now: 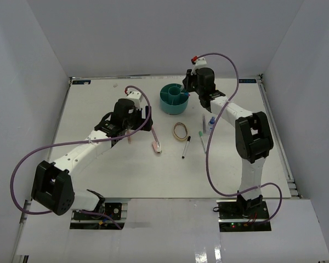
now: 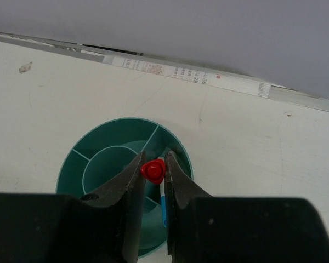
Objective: Sort the stationery into containers
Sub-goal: Place the pen in the storage box, then pick up the pen from the center of the board.
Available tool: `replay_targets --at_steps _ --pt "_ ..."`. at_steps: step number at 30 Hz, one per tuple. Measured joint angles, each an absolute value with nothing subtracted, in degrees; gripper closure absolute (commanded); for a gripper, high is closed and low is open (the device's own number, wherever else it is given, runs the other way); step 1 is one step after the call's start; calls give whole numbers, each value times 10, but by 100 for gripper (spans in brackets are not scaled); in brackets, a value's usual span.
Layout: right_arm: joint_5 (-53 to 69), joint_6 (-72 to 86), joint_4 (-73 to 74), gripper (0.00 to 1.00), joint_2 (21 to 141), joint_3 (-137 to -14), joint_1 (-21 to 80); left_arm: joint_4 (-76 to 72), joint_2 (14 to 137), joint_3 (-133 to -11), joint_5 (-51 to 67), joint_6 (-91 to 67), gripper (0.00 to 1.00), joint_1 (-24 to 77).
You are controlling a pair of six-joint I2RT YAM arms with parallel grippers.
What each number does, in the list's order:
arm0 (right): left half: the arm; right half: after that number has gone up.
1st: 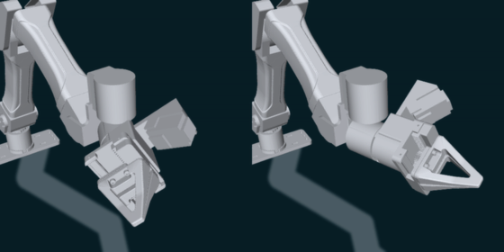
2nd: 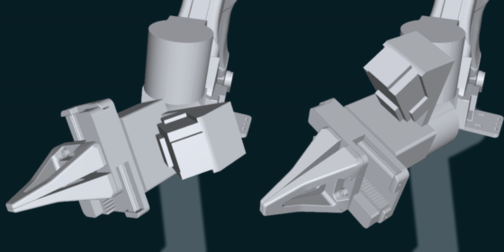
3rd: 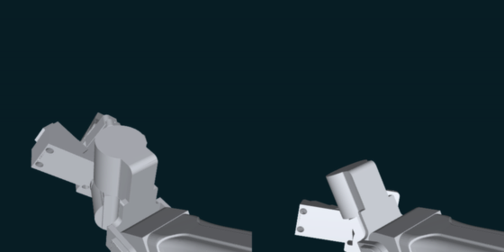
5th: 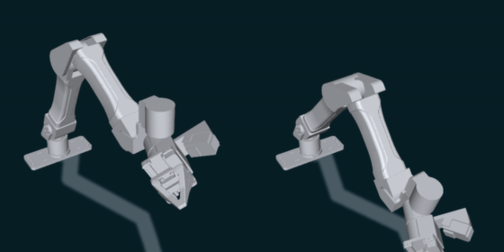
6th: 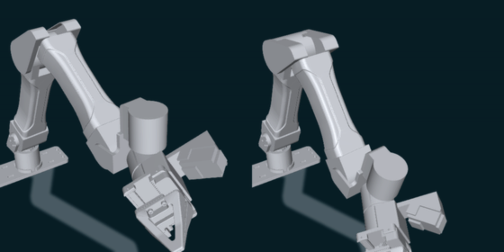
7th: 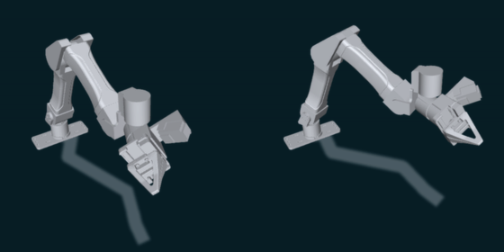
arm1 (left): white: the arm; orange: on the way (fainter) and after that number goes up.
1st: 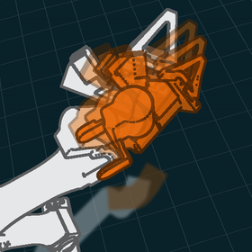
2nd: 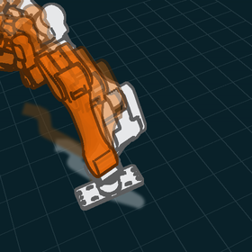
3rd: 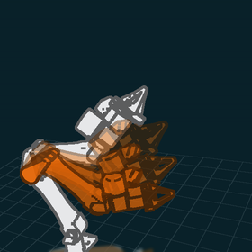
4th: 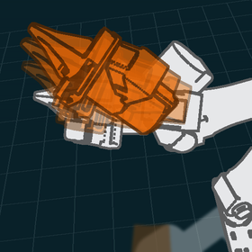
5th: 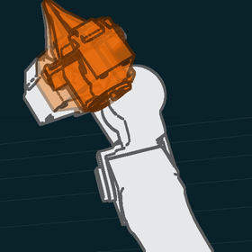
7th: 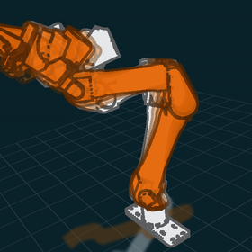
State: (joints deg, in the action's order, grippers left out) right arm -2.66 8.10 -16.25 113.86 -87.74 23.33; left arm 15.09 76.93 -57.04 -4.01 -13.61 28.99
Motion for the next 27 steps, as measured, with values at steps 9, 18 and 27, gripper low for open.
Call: replay_targets --at_steps 9,18,27 --pt "-26 74 -169 35 1159 -878 233 151 769 -570 -34 -143 2 290" --pt "-38 52 -99 4 1050 -834 232 161 771 -572 13 -164 2 292" --pt "-79 67 -57 10 707 -649 230 196 852 -655 -23 -233 2 416"
